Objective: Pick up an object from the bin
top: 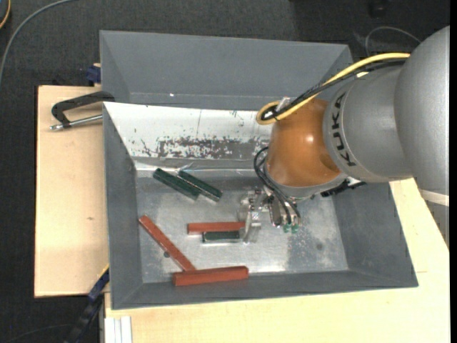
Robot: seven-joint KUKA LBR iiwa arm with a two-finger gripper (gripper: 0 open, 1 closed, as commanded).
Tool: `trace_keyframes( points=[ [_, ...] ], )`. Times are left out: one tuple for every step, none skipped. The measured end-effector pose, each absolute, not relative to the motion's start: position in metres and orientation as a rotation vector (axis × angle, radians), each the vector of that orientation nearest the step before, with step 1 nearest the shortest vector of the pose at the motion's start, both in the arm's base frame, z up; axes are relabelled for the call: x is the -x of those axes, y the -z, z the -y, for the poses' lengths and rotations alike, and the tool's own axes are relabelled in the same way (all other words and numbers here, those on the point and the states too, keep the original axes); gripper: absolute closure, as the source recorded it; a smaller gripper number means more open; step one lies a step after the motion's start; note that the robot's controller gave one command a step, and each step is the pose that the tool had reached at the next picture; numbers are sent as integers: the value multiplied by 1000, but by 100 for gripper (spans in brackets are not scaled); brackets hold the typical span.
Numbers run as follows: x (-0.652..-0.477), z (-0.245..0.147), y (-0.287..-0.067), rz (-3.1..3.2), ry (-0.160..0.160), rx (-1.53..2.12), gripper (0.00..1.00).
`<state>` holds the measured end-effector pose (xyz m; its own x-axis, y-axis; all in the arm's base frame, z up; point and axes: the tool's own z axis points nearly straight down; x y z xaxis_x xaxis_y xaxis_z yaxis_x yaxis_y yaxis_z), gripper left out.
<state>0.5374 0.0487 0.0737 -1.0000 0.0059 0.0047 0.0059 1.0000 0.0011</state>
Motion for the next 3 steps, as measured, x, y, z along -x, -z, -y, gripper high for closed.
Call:
trace_keyframes(
  points=[
    [-542, -61, -75, 3094, 1, -596, 100],
    [-564, -87, -75, 2831, -1, -1369, 100],
    [-564, -87, -76, 2830, 0, -1369, 100]
  ],
)
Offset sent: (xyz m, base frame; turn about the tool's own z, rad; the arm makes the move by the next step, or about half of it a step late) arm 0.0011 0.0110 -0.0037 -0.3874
